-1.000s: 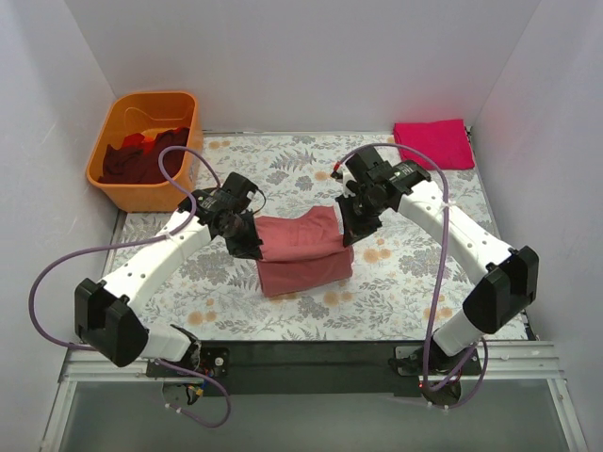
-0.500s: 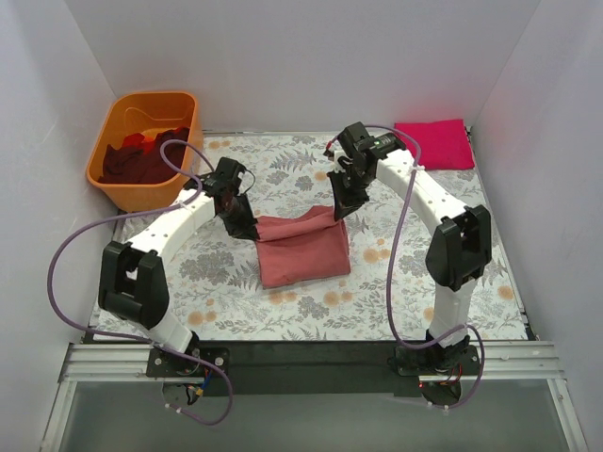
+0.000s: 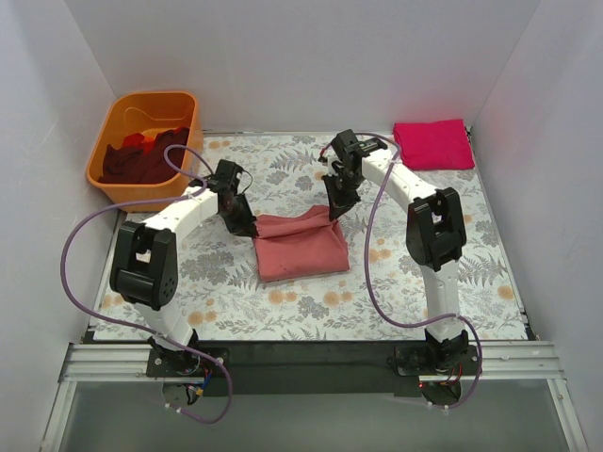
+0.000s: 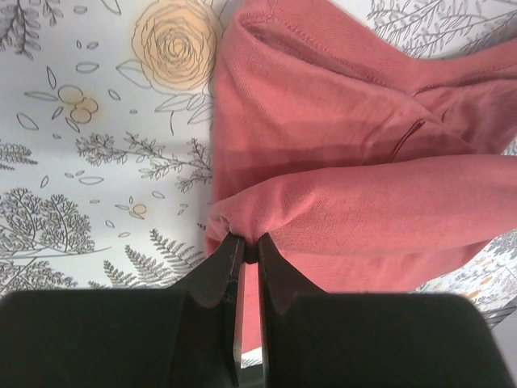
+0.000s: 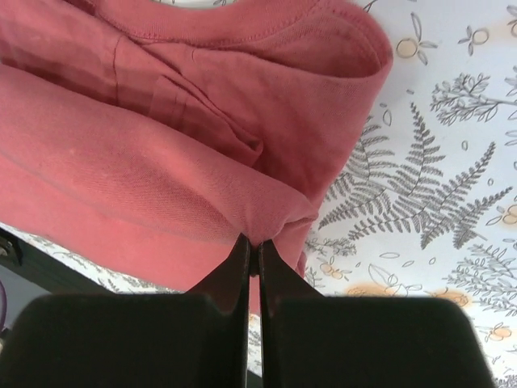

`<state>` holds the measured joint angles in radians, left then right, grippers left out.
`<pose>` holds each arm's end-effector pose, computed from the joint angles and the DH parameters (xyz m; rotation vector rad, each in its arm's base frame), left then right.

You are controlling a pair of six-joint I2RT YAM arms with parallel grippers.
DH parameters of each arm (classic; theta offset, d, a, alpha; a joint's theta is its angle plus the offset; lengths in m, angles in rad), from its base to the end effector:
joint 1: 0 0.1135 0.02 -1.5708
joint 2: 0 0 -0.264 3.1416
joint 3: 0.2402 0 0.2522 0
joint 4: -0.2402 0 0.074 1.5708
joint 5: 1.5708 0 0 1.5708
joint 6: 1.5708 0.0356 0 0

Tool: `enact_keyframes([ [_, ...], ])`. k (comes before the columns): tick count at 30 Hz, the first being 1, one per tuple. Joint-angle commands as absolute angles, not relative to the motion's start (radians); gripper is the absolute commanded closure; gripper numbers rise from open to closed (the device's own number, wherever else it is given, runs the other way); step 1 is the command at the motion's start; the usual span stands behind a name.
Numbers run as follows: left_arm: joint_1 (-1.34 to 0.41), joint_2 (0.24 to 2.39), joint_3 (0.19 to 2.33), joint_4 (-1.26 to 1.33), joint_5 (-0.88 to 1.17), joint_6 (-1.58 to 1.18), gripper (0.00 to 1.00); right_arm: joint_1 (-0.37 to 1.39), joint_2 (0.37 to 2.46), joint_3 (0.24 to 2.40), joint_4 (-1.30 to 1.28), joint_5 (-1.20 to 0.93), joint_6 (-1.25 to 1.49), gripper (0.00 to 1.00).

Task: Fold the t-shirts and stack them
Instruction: Fold the tshirt

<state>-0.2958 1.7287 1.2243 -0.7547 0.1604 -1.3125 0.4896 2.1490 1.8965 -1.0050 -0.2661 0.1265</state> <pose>0.3221 -0.1041 0.2045 -1.4262 2.6375 -0.5065 0.3926 0.2198 0.2284 -0.5801 2.8229 0.5054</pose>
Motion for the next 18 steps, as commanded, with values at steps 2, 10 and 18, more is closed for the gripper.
enact_keyframes([
  [2, -0.278, 1.732, 1.212, -0.675, 0.13, -1.299, 1.0, 0.466, 2.161, 1.924, -0.94, -0.267, 0.097, 0.99],
  [10, -0.278, 1.784, 1.215, -0.64, 0.083, -1.298, 0.9, 0.443, 2.155, 1.845, -0.828, -0.27, 0.126, 0.9],
  [18, -0.278, 1.625, 1.241, -0.606, 0.067, -1.285, 0.27, 0.443, 1.958, 1.752, -0.704, -0.233, 0.172, 0.62],
])
